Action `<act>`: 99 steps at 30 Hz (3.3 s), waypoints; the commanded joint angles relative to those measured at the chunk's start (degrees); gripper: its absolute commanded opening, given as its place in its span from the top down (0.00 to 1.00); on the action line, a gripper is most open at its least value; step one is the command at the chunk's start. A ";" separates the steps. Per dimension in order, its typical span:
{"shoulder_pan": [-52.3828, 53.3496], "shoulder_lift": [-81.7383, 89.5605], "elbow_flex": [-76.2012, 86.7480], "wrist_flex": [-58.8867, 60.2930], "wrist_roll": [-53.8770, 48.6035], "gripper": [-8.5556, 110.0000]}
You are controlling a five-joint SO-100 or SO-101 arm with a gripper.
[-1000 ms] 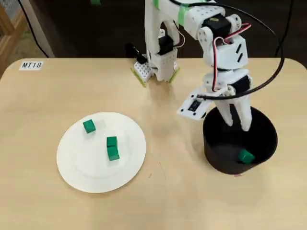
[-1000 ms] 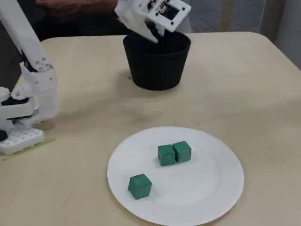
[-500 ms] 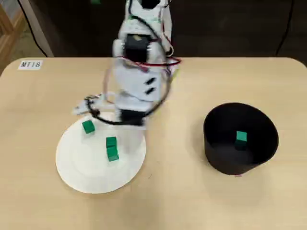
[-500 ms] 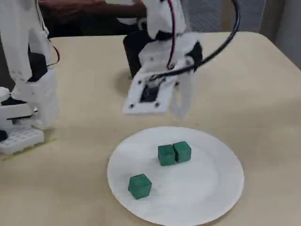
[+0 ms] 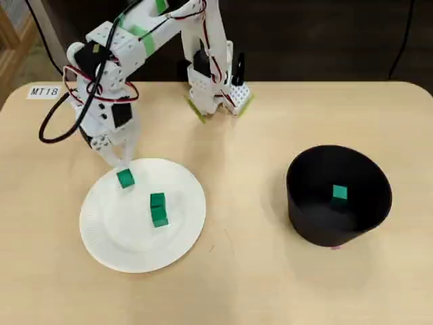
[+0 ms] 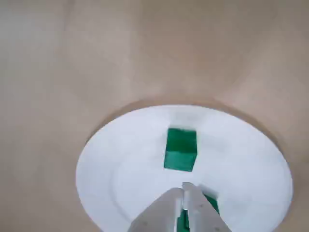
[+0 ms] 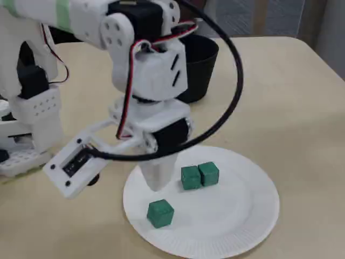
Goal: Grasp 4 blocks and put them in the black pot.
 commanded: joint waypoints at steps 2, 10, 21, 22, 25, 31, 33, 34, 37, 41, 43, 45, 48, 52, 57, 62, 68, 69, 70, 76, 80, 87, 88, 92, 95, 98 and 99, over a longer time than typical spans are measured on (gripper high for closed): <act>-0.53 1.32 1.93 -0.44 -0.09 0.95; -2.64 0.53 3.87 1.23 -2.29 0.77; -1.85 -2.29 6.33 -0.70 -2.20 0.74; -1.76 -2.55 6.33 -1.05 -2.20 0.74; -1.58 -3.43 6.33 -2.02 -1.93 0.74; -2.11 -4.92 6.15 -4.66 -1.32 0.75; -2.11 -5.63 5.80 -5.54 -1.14 0.75; -2.20 -5.89 5.80 -6.15 -1.05 0.76; -2.64 -6.50 5.80 -7.91 -0.35 0.78; -2.99 -7.29 5.80 -10.37 0.35 0.82; -2.99 -8.00 5.54 -11.51 0.26 0.87; -3.08 -9.58 4.13 -11.60 -0.18 0.94; -3.69 -12.22 0.44 -9.76 -1.49 0.95; -4.66 -12.30 -1.49 -9.76 -1.76 0.95; -6.68 -8.35 -6.33 -9.32 -2.99 0.95; -11.78 -3.08 -14.06 -10.99 -8.26 0.95; -23.99 5.80 -15.29 -13.89 -17.40 0.95; -26.89 7.03 -15.03 -13.80 -18.90 0.95; -30.06 8.17 -14.68 -13.45 -19.95 0.95; -49.48 12.04 -13.27 -12.22 -23.03 0.95; -60.64 12.22 -12.92 -12.22 -23.91 0.95; -70.93 14.41 -6.68 -11.43 -23.47 0.95; -71.81 15.21 -4.75 -11.78 -23.47 0.95; -75.15 17.31 2.72 -14.06 -23.03 0.95; -76.73 17.93 7.03 -16.88 -22.15 0.95; -77.26 17.93 9.76 -18.98 -21.62 0.95; -77.34 17.93 10.28 -19.42 -21.62 0.95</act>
